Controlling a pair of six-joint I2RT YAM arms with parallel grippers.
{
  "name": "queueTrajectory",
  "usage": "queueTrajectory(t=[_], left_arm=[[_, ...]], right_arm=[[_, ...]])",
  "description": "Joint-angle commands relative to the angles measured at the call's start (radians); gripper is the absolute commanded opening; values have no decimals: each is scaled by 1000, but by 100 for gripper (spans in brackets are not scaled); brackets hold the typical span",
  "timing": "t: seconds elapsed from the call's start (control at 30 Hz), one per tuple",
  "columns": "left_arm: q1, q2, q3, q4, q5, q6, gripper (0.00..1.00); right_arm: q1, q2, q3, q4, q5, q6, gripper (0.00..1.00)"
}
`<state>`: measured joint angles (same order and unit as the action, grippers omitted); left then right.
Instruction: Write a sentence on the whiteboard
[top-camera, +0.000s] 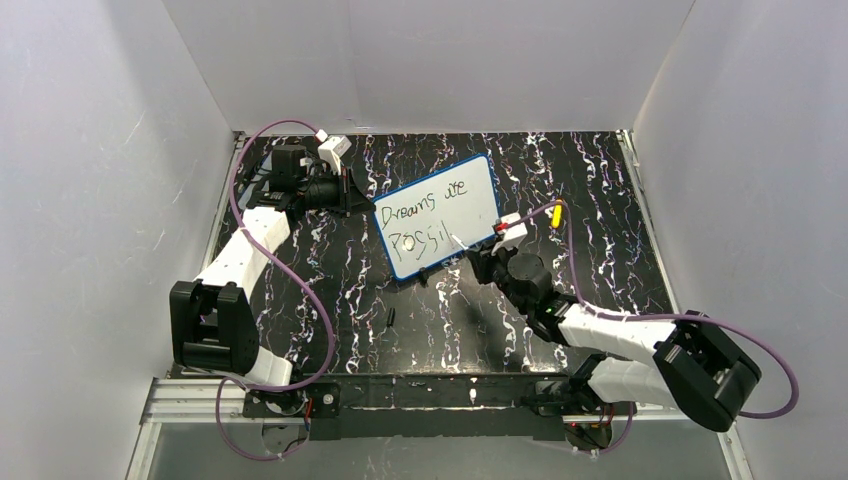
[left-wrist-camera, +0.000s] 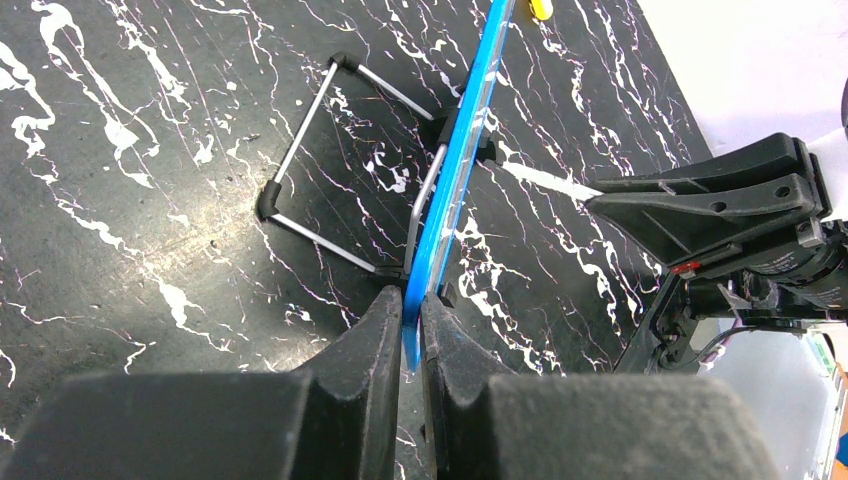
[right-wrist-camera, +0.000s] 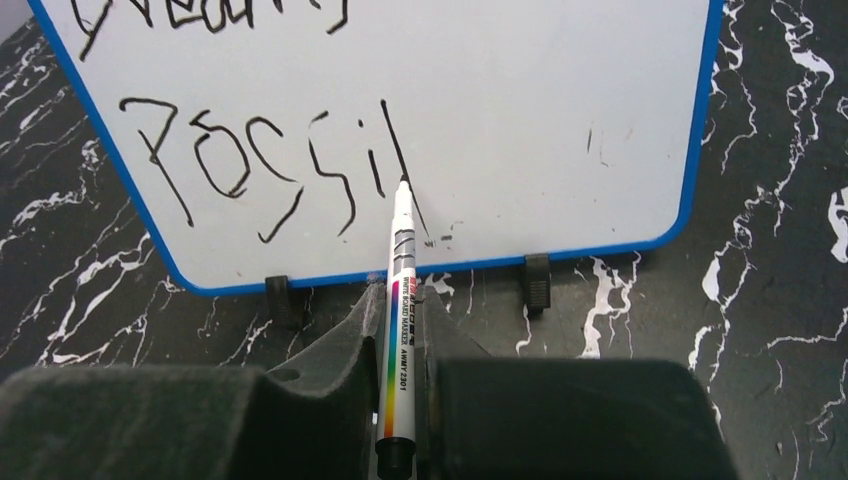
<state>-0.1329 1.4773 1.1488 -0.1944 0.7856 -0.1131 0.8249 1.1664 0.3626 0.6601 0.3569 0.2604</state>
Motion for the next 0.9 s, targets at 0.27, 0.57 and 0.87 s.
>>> queueTrajectory(t=[0.27, 0.57, 0.87], left_arm=[[-5, -47, -6, 3, 32, -9, 0], [-4, -44, -4, 3, 33, -9, 0], [-5, -45, -4, 3, 35, -9, 0]], right_arm=[[-4, 120, 113, 111, -15, -41, 1], [-12, 121, 87, 89, 64, -44, 1], [-26, 119, 50, 66, 75, -28, 1]])
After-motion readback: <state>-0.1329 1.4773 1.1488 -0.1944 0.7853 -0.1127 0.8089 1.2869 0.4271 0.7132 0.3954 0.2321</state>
